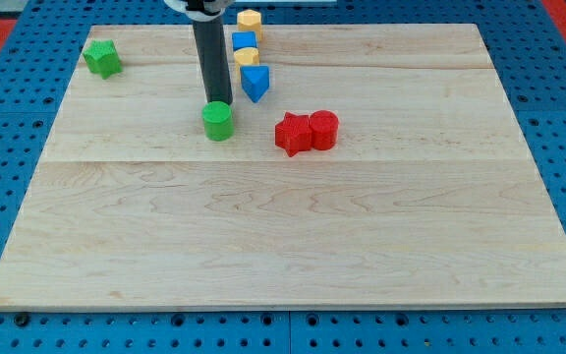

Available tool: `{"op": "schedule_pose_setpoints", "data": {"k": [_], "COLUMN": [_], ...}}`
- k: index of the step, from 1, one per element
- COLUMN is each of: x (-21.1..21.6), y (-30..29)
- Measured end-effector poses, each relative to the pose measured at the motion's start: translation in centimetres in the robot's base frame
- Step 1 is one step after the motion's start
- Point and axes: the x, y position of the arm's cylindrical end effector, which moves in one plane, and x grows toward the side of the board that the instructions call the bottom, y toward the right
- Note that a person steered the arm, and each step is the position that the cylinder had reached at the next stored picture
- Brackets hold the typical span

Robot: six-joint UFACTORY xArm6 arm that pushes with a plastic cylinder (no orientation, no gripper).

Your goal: Slightly push the red blocks to the center

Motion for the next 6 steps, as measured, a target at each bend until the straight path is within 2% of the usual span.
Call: {"op": "schedule_pose_setpoints", "data": {"k": [1,3,5,6], "x": [2.4,-0.2,2.8,2.0], "y": [1.0,9.4,12.1,11.1]}}
